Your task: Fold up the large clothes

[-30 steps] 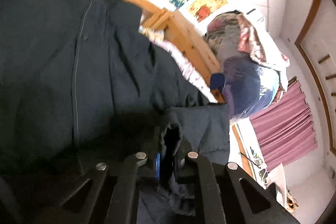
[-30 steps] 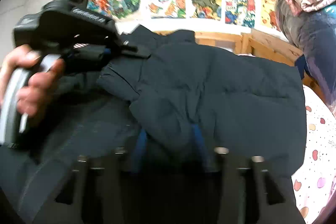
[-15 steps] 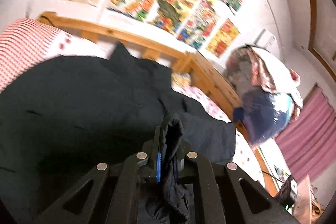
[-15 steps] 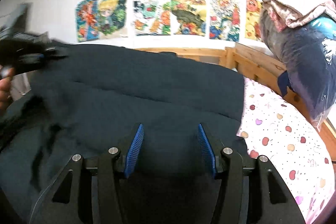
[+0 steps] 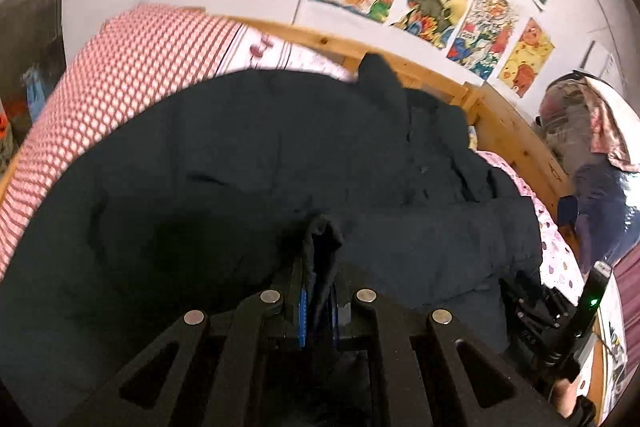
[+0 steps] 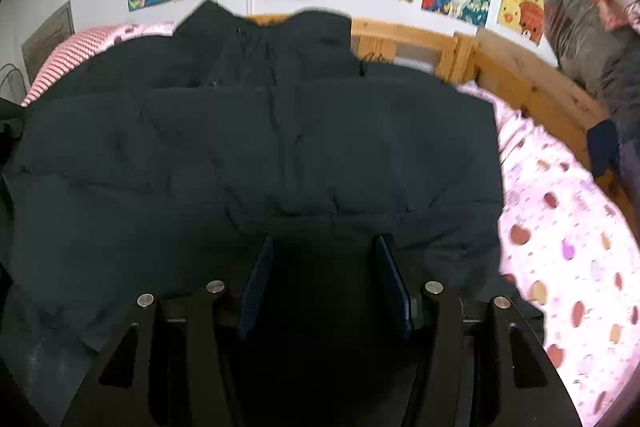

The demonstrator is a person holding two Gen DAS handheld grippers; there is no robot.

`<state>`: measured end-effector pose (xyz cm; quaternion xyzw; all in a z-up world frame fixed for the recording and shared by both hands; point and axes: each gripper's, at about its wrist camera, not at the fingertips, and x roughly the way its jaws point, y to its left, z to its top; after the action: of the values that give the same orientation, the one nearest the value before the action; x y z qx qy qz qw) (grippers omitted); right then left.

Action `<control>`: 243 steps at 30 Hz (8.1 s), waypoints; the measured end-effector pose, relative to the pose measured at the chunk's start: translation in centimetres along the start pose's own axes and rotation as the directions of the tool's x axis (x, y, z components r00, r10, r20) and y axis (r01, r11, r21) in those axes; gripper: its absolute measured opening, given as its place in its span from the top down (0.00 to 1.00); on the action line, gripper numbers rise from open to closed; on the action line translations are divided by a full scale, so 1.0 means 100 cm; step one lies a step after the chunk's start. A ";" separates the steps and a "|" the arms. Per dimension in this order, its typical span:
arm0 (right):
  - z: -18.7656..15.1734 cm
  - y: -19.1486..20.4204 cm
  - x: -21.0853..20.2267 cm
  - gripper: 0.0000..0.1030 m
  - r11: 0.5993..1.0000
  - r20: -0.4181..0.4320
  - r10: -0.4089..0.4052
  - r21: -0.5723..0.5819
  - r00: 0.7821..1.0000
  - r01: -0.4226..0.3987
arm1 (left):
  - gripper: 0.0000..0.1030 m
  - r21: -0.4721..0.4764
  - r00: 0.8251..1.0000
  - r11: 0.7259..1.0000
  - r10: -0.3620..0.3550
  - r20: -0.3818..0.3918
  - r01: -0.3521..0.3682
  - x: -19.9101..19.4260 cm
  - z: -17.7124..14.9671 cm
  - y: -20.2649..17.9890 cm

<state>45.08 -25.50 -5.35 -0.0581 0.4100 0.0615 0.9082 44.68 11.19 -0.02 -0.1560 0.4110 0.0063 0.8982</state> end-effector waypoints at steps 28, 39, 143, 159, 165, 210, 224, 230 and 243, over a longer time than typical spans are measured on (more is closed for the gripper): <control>-0.010 0.085 -0.123 0.27 0.969 0.178 0.211 -0.164 0.961 -0.183 | 0.18 -0.216 0.990 0.976 0.056 0.133 -0.026 -0.174 -0.112 0.074; -0.026 0.134 -0.136 0.27 0.933 0.194 0.255 -0.306 0.947 -0.189 | 0.17 -0.568 0.996 0.823 0.047 0.077 0.005 -0.229 -0.224 0.115; -0.002 -0.002 0.017 0.24 0.477 0.227 0.752 0.460 0.619 -0.749 | 0.73 0.412 0.935 0.853 -0.214 -0.283 0.320 -0.010 -0.106 -0.145; -0.002 0.012 0.003 0.94 0.646 0.124 0.649 0.430 0.750 -0.631 | 0.23 0.314 0.964 0.911 -0.255 -0.077 0.266 -0.100 -0.086 -0.096; 0.035 -0.034 -0.045 0.95 0.619 0.316 0.594 0.409 0.740 -0.671 | 0.18 0.242 0.985 0.960 -0.163 0.065 0.143 -0.134 -0.056 -0.041; 0.199 -0.144 -0.168 0.99 0.861 0.458 0.234 0.312 0.858 -0.401 | 0.18 0.302 1.000 0.953 0.011 -0.013 -0.006 -0.033 -0.019 -0.034; 0.114 -0.091 -0.054 0.99 0.848 0.147 0.418 0.292 0.896 -0.443 | 0.55 0.220 0.995 0.975 0.058 -0.085 -0.038 0.004 -0.008 -0.004; 0.079 -0.055 0.004 0.99 0.870 0.008 0.423 0.276 0.906 -0.409 | 0.87 0.214 1.000 0.977 0.012 -0.017 -0.008 -0.011 -0.015 -0.003; 0.017 -0.023 0.065 0.99 0.899 -0.101 0.390 0.256 0.915 -0.355 | 0.90 -0.118 0.996 0.989 -0.092 0.023 0.094 -0.008 -0.039 0.072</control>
<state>50.92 -27.07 -8.96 0.1239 0.4846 0.1816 0.8467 40.27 17.02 -3.82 -0.2279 0.3943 -0.0097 0.8902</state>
